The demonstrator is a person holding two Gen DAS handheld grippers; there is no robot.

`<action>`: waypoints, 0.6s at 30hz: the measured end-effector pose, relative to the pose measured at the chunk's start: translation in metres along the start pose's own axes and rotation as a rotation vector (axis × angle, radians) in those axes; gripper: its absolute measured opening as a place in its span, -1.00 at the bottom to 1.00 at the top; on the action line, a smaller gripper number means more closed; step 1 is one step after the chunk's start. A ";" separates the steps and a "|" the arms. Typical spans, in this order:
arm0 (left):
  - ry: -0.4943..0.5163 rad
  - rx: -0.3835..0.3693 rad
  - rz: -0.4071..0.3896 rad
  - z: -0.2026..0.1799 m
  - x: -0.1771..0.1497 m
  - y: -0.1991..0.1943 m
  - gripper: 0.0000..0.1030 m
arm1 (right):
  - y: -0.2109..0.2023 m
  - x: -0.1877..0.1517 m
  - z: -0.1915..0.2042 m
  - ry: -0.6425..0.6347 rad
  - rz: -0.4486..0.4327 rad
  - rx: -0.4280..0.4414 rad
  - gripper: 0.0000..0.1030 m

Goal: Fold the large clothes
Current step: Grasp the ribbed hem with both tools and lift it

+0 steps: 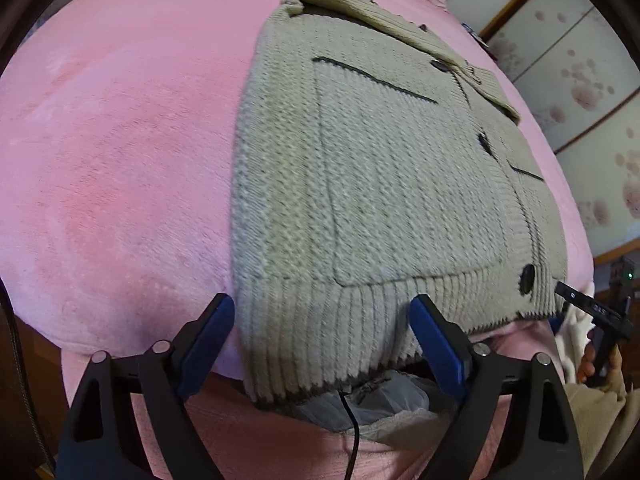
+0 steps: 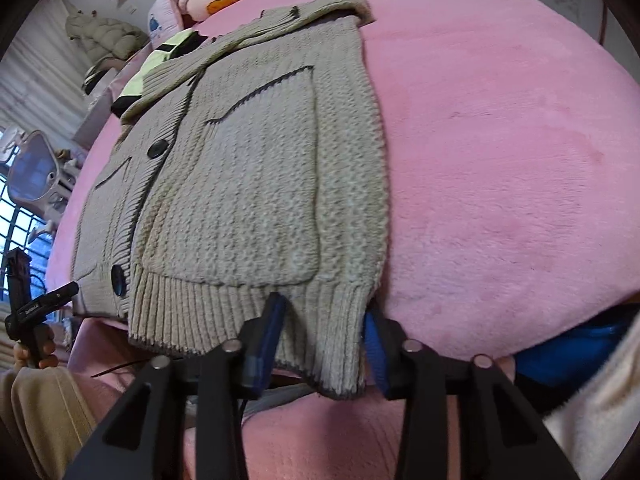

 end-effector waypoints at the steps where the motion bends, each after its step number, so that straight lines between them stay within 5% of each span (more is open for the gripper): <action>1: -0.002 -0.007 -0.003 0.000 -0.001 0.000 0.57 | 0.001 0.002 0.002 -0.004 0.002 0.006 -0.53; 11: -0.080 -0.091 -0.016 0.015 -0.002 0.007 0.52 | 0.009 0.004 0.001 -0.003 0.018 0.009 -0.57; 18: -0.003 0.040 0.029 -0.002 0.002 0.021 0.49 | 0.017 0.006 0.002 -0.032 0.023 -0.022 -0.61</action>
Point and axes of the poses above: each gripper's, at about its wrist camera, not at the fingertips, and y roughly the way its jaws point, z to its left, x to its top, the point moved 9 cm from there along y, roughly the way its jaws point, and after that the axes turned 6 degrees about y, right-handed, at the moved point
